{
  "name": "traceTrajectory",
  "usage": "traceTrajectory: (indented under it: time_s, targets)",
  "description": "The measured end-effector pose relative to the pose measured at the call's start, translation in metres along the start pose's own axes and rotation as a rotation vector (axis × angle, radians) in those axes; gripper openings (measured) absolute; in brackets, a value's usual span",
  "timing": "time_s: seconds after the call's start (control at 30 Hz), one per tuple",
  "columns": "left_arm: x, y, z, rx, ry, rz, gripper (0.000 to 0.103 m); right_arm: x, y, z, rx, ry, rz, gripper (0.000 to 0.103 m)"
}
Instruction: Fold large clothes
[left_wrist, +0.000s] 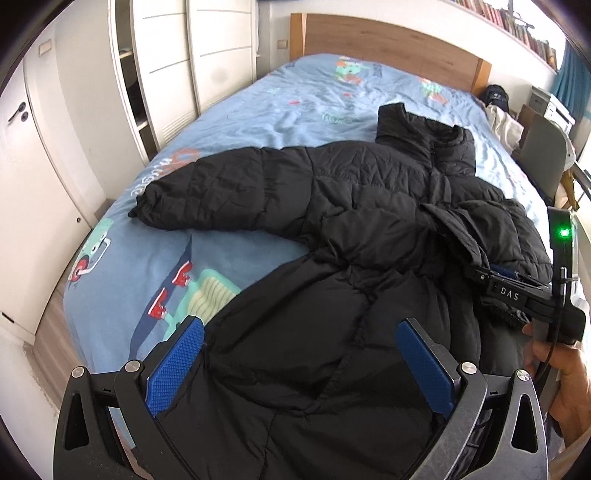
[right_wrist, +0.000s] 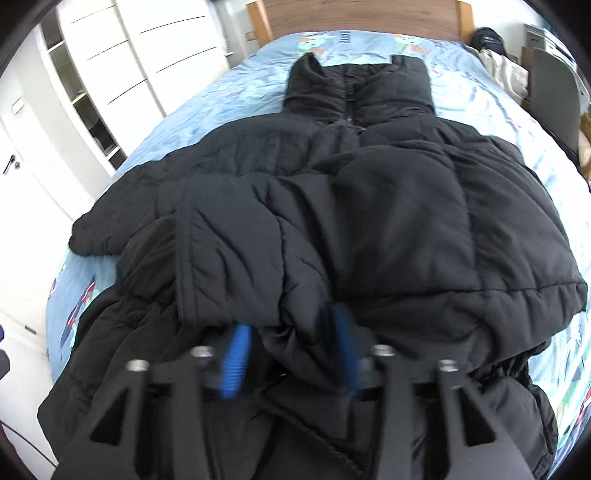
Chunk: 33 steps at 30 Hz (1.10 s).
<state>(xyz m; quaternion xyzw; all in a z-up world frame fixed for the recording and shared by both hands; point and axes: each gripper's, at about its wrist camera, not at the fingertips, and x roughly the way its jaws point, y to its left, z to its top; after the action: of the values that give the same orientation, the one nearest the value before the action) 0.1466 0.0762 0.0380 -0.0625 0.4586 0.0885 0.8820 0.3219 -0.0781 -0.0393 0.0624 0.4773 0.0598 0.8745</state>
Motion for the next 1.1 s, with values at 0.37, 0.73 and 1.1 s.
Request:
traceTrajectory:
  time_s: [0.37,0.73,1.1]
  targets:
    - [-0.011,-0.024,0.0,0.044,-0.009,-0.026,0.102,-0.05,0.01,-0.004,-0.082,-0.074,0.046,0.053]
    - [0.016,-0.096,0.029,0.146,0.008,-0.082,0.102,-0.103,-0.081,0.0,-0.007,-0.159,-0.119,0.053]
    - [0.095,-0.194,0.08,0.186,0.006,-0.2,0.102,-0.093,-0.159,0.017,0.044,-0.172,-0.215,0.053]
